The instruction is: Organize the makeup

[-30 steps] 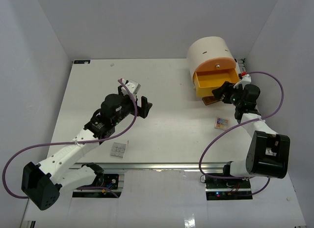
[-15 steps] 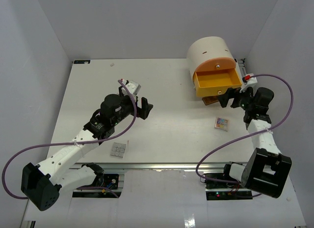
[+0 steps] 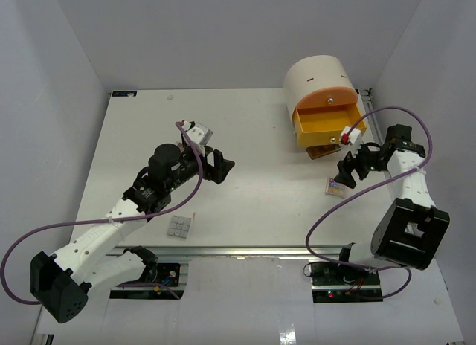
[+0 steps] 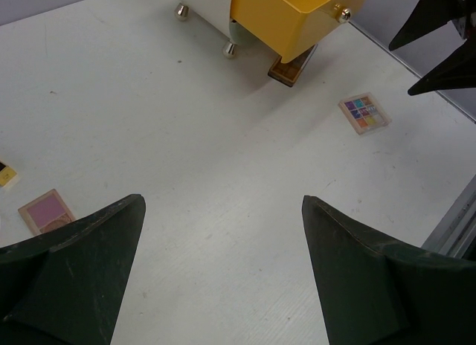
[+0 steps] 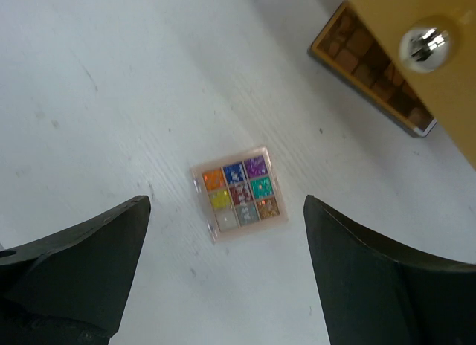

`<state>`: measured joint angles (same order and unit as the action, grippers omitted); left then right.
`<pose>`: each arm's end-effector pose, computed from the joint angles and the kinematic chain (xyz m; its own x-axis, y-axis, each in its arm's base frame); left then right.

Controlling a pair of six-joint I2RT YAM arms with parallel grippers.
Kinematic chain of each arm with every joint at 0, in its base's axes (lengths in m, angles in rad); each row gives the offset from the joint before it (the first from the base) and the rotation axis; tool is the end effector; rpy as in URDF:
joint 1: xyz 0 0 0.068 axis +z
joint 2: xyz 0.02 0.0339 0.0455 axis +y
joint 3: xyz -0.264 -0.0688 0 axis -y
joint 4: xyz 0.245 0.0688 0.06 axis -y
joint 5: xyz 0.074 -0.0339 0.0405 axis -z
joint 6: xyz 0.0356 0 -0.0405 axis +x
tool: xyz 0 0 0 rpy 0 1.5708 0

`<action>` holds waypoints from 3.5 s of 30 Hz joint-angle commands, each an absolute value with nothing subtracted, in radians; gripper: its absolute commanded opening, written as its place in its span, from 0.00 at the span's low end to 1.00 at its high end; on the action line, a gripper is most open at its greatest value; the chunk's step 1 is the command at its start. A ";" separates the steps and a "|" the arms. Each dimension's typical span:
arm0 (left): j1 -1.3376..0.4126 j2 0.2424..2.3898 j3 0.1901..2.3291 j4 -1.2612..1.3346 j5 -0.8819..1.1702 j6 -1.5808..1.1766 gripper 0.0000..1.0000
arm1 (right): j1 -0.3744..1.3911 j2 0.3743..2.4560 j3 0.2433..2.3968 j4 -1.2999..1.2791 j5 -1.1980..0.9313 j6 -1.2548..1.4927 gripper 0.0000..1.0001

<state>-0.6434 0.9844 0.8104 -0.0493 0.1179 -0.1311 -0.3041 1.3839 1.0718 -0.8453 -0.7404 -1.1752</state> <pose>0.1833 -0.1427 0.3259 -0.2655 0.0368 -0.9634 0.6585 0.7368 -0.1533 0.2580 -0.0558 0.2629 -0.3021 -0.6191 -0.7249 -0.8207 0.5557 -0.1326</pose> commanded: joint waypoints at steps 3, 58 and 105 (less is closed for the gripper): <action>-0.638 0.962 0.826 -0.049 0.144 -0.141 0.98 | -0.215 1.399 1.106 -0.968 -0.434 -1.440 0.90; -0.638 0.980 0.825 -0.057 0.130 -0.124 0.98 | 0.032 1.759 1.069 -0.848 -0.175 -1.264 0.95; -0.638 0.989 0.801 -0.075 0.058 -0.135 0.98 | 0.032 1.281 1.260 -0.366 -0.361 -0.399 0.24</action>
<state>-0.6430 0.9939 0.8104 -0.0536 0.0807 -0.1272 0.0296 1.3090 1.3711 -0.7847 -0.5010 -0.7721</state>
